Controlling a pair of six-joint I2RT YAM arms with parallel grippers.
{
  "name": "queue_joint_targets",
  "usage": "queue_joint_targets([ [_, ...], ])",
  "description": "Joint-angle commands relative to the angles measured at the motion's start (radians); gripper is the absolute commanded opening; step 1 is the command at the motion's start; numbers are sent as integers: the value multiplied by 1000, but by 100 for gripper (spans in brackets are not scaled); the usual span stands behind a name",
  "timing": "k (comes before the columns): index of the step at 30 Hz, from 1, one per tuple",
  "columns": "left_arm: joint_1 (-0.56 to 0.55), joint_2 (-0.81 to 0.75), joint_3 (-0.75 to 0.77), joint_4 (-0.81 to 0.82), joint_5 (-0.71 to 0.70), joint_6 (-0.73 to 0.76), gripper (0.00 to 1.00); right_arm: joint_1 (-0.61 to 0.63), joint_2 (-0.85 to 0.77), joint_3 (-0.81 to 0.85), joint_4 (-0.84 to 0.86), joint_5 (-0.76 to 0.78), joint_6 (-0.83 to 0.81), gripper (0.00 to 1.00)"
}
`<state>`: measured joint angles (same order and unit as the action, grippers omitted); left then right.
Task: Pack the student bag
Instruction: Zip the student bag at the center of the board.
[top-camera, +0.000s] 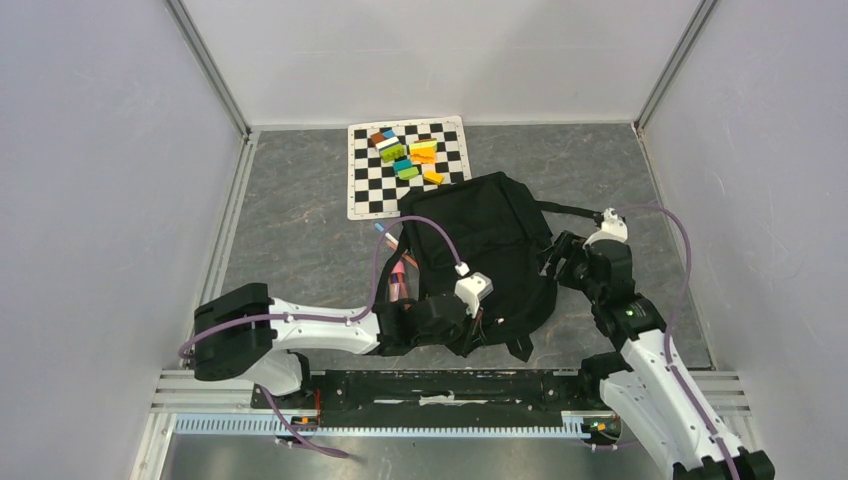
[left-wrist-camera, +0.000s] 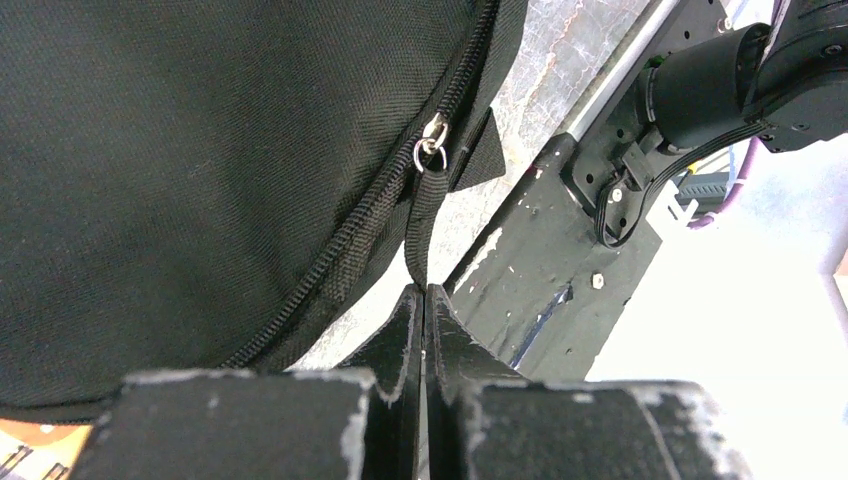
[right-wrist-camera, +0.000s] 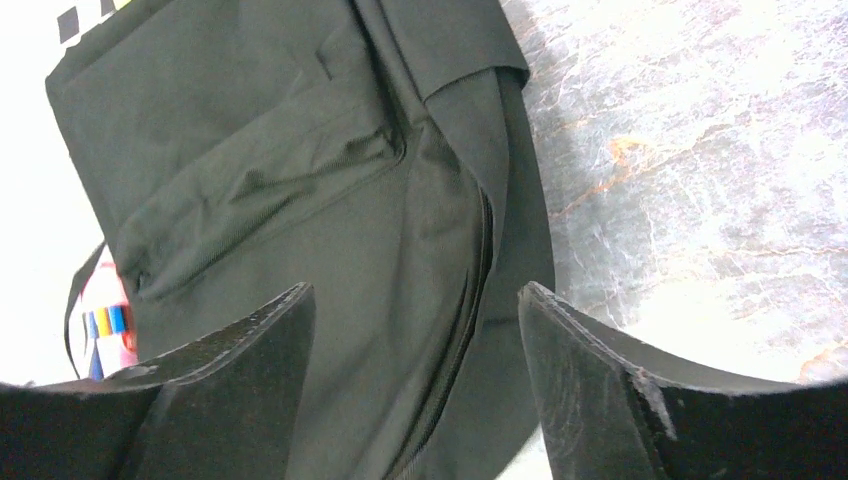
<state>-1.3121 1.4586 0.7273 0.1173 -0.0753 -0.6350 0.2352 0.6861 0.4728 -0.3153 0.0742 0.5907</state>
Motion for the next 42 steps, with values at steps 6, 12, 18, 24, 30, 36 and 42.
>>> queue_joint_targets([
  [6, -7, 30, 54, 76, 13, -11, 2, -2, -111, 4, -238, -240, -33, 85],
  [12, -8, 17, 57, 52, -20, 1, 2, -3, -102, -23, -207, -364, -6, 78],
  [18, -8, 8, 61, 33, -46, 2, 2, -2, -99, -68, -198, -357, 1, 73],
  [24, -8, 15, 61, 34, -45, -4, 2, -1, -118, -131, -147, -359, 40, 63],
  [30, -6, -4, 63, -29, -100, 7, 2, -1, -136, -94, -138, -256, 66, 4],
  [36, 11, -42, 40, -146, -158, -10, 2, -1, -174, -5, -198, -97, 53, 0],
  [42, 57, -132, -57, -162, -172, -66, 2, -2, -189, 32, -232, -20, 31, 0],
])
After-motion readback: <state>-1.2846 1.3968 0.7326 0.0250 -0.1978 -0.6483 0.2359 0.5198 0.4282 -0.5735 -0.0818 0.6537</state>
